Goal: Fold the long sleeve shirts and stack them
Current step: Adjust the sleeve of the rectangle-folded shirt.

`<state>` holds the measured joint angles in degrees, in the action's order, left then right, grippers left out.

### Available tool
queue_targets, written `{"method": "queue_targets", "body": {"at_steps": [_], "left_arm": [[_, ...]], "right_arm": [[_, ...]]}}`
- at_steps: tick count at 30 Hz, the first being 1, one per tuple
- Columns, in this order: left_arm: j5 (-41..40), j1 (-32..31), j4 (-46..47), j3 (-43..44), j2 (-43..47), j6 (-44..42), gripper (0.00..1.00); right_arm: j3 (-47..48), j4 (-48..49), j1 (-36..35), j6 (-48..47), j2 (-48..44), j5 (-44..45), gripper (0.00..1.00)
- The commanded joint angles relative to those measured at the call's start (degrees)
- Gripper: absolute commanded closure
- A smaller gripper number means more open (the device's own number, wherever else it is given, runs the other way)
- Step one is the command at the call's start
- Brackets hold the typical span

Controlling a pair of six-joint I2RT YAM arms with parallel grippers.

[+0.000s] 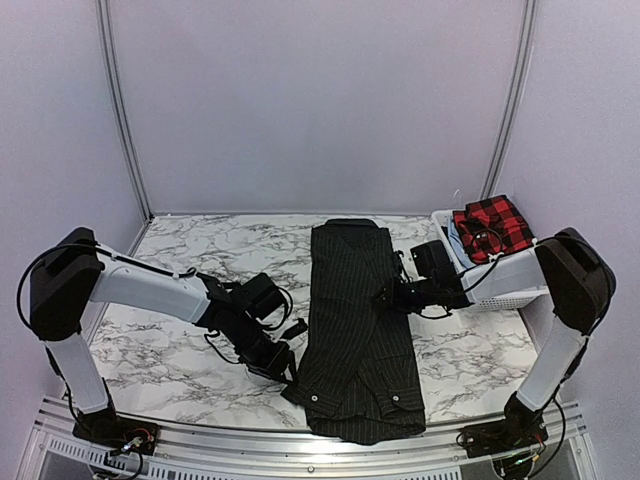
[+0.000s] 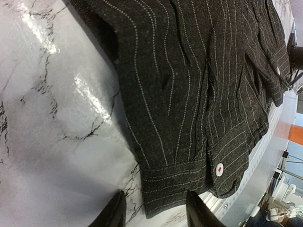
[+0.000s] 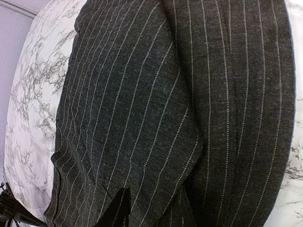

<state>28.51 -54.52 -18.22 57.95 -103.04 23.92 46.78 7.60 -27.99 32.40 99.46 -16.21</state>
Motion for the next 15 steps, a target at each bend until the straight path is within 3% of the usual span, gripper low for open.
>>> {"method": "queue_targets", "body": {"at_steps": [1,9,15], "left_arm": [[1.9,-0.8,-2.3,1.2,-1.6,-0.1,0.63],[5.6,-1.5,-2.3,3.8,-0.1,1.9,0.93],[7.4,-1.7,-2.3,5.5,1.8,3.3,0.99]], "right_arm": [[1.8,2.0,0.3,0.4,-0.1,-0.4,0.75],[2.8,1.1,0.3,-0.1,-1.0,0.3,1.0],[5.1,-1.7,0.3,-1.7,-2.0,2.3,1.0]]}}
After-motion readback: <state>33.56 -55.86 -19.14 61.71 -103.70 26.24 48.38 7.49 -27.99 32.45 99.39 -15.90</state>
